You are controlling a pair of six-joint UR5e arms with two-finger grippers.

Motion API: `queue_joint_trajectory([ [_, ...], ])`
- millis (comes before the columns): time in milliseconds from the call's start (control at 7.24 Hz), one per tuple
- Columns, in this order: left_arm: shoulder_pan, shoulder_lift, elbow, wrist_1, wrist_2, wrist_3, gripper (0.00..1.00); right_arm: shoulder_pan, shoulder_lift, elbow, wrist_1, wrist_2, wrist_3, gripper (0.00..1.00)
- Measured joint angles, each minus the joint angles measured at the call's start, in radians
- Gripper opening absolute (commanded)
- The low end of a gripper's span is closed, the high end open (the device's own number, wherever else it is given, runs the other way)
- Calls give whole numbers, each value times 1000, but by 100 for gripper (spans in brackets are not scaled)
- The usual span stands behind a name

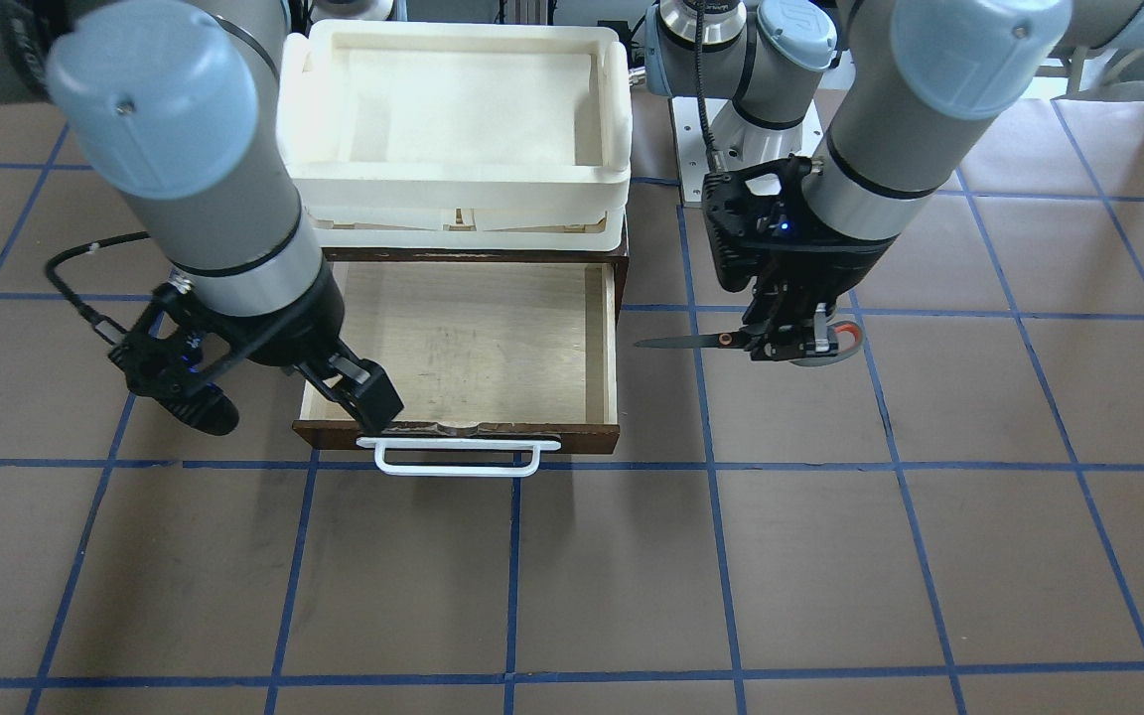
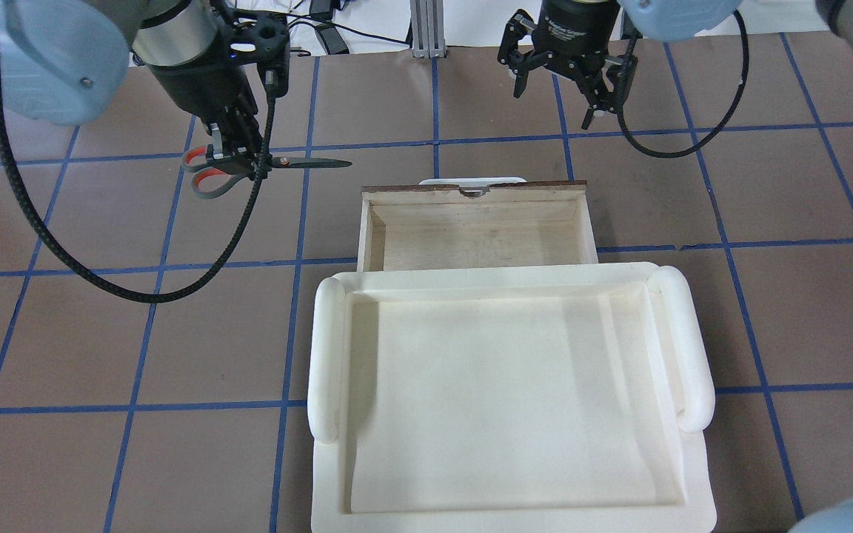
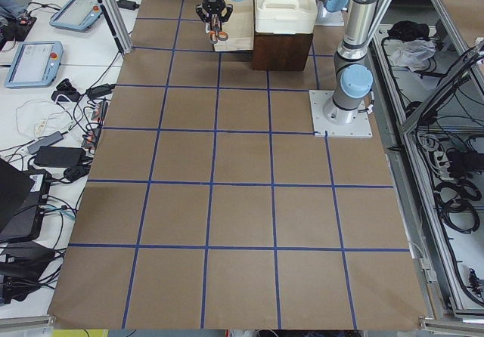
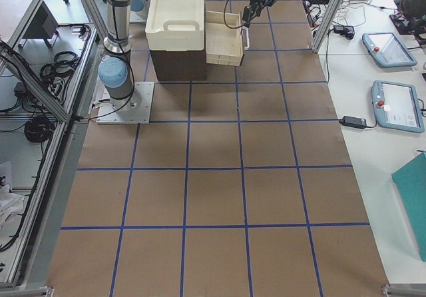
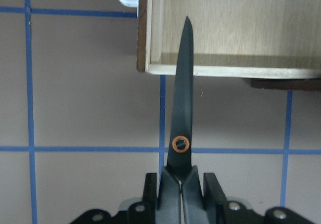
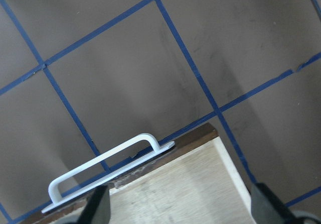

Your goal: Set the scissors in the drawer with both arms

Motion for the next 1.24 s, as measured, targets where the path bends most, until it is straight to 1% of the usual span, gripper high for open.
queue_joint_trajectory([
  [276,-105,-51,9,62,0,-45,0,-56,-62,33,6,-37,-296,100],
  [414,-148,-69,14,90,-2,-68,0,-70,-78,37,6,-65,-406,100],
  [552,-184,-80,19,104,-3,-80,0,-75,-85,40,5,-75,-467,100],
  [967,-263,-90,24,132,-49,-132,0,-73,-109,72,2,-22,-505,100],
  [1243,-287,-101,17,138,-56,-144,0,-70,-143,93,45,-4,-505,100],
])
